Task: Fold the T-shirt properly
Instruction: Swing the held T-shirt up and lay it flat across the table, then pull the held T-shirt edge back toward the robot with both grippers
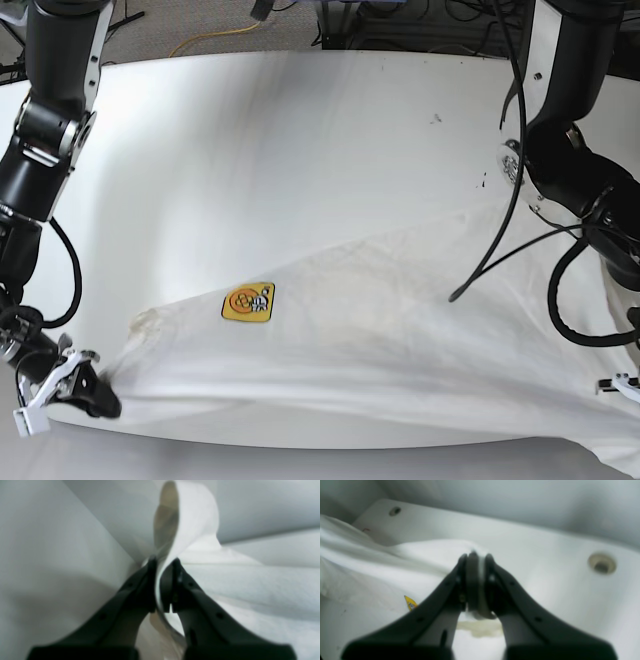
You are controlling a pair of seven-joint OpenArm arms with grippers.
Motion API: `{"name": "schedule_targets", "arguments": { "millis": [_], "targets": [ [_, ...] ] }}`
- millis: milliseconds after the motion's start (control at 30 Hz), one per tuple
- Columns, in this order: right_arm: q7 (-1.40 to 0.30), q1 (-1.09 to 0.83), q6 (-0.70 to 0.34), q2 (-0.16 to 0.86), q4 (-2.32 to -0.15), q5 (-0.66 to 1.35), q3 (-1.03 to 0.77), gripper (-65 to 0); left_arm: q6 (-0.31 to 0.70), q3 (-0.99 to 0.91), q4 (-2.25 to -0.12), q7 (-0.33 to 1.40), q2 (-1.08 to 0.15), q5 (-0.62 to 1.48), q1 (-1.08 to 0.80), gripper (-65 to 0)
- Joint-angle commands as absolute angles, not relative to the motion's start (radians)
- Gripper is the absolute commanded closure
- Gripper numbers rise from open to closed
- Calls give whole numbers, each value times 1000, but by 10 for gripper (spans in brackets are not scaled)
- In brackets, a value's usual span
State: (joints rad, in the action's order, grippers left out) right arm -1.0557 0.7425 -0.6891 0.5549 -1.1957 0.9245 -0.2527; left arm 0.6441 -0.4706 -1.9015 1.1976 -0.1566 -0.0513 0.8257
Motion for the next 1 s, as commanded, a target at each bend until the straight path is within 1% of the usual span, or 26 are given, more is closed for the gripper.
{"name": "schedule_targets", "arguments": {
  "millis": [0, 167, 300, 433, 467, 533, 600, 633, 767, 900, 933, 967],
  "targets": [
    [-1024, 845, -693, 593, -1205, 914, -211, 0, 636, -469, -1913, 1179, -171, -56, 900, -7],
    [-1024, 1053, -693, 599, -1155, 872, -133, 0, 611, -469, -1906, 1185, -196, -51, 1049, -8],
    [-1026, 1190, -694, 616, -1127, 869, -62, 0, 616, -404, -1888, 1185, -208, -50, 1119, -10],
    [-1032, 1230, -696, 651, -1138, 874, -24, 0, 622, -374, -1879, 1185, -226, -38, 1133, -11],
    [-1041, 1230, -696, 653, -1147, 874, -24, 0, 641, -372, -1877, 1181, -229, -12, 1133, -17],
    [-1050, 1221, -698, 667, -1159, 874, -24, 0, 682, -380, -1877, 1181, -229, 39, 1119, -63],
    [-1055, 1178, -698, 673, -1167, 875, -25, 0, 693, -398, -1890, 1178, -228, 81, 1067, -107],
    [-1055, 1153, -698, 677, -1170, 878, -31, 0, 693, -406, -1897, 1178, -228, 91, 1040, -108],
    [-1055, 1009, -696, 685, -1198, 924, -119, 0, 696, -418, -1925, 1179, -257, 124, 951, -108],
    [-1055, 857, -696, 685, -1242, 957, -176, 0, 696, -421, -1942, 1178, -297, 173, 811, -101],
    [-1055, 820, -696, 685, -1254, 963, -189, 0, 694, -429, -1942, 1178, -303, 180, 780, -76],
    [-1055, 771, -696, 684, -1270, 963, -213, 0, 696, -437, -1942, 1178, -303, 180, 742, -35]
  ]
}}
